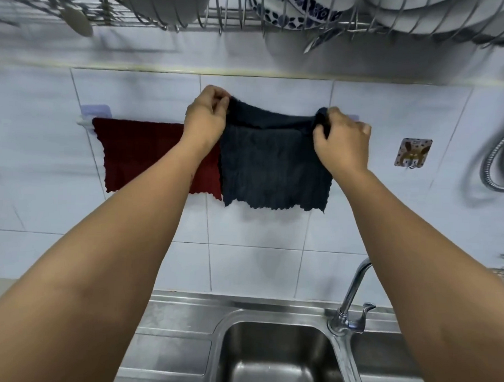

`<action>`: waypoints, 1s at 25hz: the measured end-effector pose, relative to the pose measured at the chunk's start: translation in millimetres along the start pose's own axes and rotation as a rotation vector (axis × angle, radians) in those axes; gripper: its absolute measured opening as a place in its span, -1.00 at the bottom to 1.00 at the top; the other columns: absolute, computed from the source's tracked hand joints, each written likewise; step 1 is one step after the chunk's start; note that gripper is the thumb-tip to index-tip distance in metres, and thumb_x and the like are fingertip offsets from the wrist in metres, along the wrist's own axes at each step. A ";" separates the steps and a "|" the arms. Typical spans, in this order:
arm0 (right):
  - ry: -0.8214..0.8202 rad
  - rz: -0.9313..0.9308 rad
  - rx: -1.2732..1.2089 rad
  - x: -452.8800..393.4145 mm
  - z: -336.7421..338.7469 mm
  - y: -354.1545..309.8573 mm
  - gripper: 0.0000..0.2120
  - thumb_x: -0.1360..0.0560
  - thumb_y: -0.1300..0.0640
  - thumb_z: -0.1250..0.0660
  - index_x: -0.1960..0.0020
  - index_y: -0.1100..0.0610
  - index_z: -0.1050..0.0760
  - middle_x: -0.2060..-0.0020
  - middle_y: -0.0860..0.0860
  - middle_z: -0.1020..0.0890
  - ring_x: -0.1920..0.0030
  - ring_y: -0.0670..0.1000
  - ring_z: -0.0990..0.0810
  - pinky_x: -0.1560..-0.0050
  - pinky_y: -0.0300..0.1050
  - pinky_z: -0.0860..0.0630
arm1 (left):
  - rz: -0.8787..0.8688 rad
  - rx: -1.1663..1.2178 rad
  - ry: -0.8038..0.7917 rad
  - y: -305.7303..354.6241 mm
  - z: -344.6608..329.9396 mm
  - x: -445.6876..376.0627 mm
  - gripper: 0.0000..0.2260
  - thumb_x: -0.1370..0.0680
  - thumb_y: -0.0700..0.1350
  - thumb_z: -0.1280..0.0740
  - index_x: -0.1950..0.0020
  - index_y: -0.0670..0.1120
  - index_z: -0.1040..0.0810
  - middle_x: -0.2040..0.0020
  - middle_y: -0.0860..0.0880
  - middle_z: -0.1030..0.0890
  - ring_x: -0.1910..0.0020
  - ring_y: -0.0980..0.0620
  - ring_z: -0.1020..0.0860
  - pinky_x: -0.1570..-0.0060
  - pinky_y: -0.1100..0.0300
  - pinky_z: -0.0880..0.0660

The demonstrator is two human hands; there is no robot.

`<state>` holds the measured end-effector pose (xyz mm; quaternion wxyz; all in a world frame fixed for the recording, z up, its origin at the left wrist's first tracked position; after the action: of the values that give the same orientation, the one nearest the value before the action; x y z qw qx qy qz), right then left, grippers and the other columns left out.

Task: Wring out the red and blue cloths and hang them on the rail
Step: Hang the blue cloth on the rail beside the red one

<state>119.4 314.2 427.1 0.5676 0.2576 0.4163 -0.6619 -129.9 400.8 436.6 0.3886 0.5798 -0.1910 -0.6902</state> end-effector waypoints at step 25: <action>-0.067 0.172 0.358 -14.0 -14.0 -9.4 -0.57 -0.62 -0.09 0.00 -0.15 0.18 -0.48 -0.08 0.15 -0.57 -0.18 0.20 -0.42 -0.15 0.14 -0.25 | -0.438 -0.922 -0.152 14.8 -40.3 19.2 -0.65 -0.64 0.07 -0.05 -0.14 -0.16 -0.46 -0.08 -0.16 -0.55 -0.07 -0.19 -0.48 -0.16 -0.05 -0.30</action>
<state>111.5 333.6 433.6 0.5809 0.3667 0.2493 -0.6826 -87.5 384.5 424.4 0.4352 0.3226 0.2314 -0.8081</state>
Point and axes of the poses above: each hand's wrist, its own x-axis away from the middle knuckle, its own z-axis out of the back of the hand, y = z × x, the point moved 8 cm from there along -x, towards the middle knuckle
